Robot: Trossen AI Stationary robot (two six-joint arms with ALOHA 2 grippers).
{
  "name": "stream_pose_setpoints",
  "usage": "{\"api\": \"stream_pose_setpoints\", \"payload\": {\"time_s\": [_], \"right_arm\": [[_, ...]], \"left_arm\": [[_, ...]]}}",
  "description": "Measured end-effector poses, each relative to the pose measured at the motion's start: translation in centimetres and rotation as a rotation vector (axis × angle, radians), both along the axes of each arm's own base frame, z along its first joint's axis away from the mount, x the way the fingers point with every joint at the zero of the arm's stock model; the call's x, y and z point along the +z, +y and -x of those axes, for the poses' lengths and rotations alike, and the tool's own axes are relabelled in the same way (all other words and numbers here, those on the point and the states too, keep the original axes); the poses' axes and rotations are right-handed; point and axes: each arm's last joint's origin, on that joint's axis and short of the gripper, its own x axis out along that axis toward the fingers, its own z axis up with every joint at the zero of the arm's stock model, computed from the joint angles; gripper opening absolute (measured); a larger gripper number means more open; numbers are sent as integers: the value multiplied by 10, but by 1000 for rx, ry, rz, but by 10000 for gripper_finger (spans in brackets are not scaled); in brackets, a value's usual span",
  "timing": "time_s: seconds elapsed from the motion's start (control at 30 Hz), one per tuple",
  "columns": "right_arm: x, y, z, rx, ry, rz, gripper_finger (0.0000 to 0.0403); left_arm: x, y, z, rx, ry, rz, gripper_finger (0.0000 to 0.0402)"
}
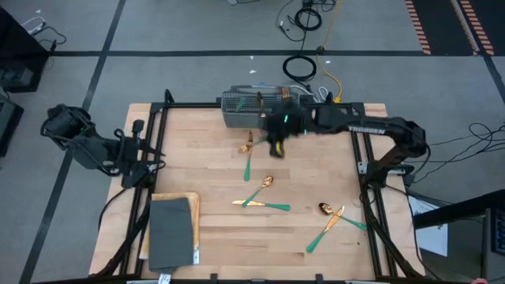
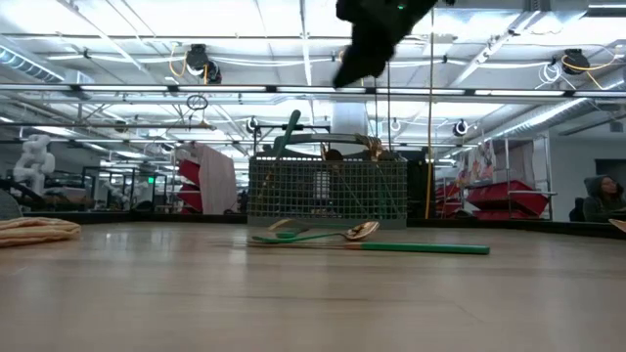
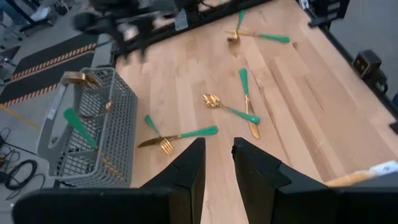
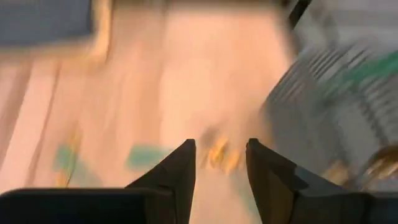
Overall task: Sort silverware
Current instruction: Put the green spoon into the gray silverware holder
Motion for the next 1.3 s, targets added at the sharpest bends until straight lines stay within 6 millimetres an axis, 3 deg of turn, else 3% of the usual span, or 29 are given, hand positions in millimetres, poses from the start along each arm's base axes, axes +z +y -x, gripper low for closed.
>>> {"api": "stream_pose_setpoints", "payload": {"time_s": [0.17, 0.37, 0.57, 0.73, 1.13, 1.3], "right_arm": [[-31, 51, -7, 71, 225, -19, 130], [-79, 88, -33, 234, 350, 33, 130], [-119, 97, -48, 310, 434, 33, 130], [-136, 100, -55, 356, 459, 24, 130], [-141, 100, -63, 393, 407, 35, 130], [-155, 101, -69, 405, 407, 41, 130]], "left_arm": [[-14, -7, -8, 0, 15, -29, 90], [-22, -12, -16, 22, -12, -40, 90], [-24, -13, -17, 22, -6, -45, 90], [-24, -13, -17, 23, -7, -47, 90], [-24, -13, -17, 11, -8, -72, 90], [-24, -13, -17, 11, -8, -72, 90]]}}
